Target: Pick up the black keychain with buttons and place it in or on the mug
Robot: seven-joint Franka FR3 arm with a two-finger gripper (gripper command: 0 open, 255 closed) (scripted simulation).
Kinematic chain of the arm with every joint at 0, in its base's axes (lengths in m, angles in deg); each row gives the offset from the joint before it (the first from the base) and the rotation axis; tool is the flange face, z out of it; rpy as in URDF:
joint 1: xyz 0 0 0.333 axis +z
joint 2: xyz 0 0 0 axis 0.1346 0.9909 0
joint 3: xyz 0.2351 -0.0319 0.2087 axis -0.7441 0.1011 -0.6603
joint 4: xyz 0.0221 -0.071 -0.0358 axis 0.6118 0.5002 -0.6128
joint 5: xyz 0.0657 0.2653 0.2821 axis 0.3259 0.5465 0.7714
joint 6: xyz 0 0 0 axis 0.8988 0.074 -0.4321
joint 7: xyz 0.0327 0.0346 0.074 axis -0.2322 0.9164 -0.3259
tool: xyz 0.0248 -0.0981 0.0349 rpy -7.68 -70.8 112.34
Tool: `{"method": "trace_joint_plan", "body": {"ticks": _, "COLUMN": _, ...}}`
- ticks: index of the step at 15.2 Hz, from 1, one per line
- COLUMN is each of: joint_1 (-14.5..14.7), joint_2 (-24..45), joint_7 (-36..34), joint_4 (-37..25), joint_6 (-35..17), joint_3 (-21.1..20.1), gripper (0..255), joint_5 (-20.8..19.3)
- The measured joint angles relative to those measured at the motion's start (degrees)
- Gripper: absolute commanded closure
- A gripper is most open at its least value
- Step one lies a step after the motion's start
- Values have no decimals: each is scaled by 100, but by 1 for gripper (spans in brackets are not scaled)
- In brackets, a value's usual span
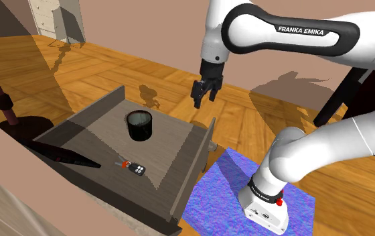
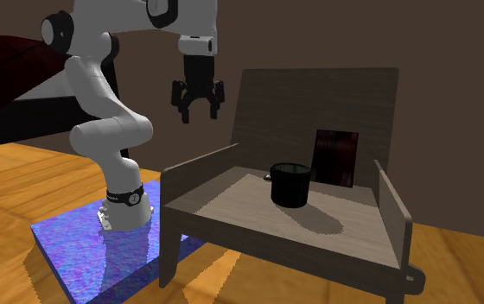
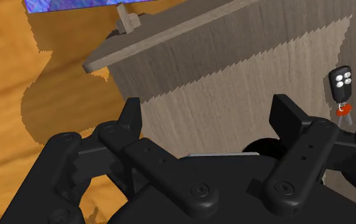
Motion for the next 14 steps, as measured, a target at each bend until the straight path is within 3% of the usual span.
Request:
{"method": "trace_joint_plan", "body": {"ticks": 9, "joint_1": 231, "joint_2": 1199, "joint_7": -852, "joint_4": -40, "joint_6": -1196, "joint_3": -1000, "gripper": 0, "joint_5": 119}}
{"method": "trace_joint_plan", "body": {"ticks": 14, "joint_1": 267, "joint_2": 2255, "joint_7": -1461, "joint_4": -466, "joint_6": -1789, "joint_3": -1566, "gripper": 0, "joint_5": -141}}
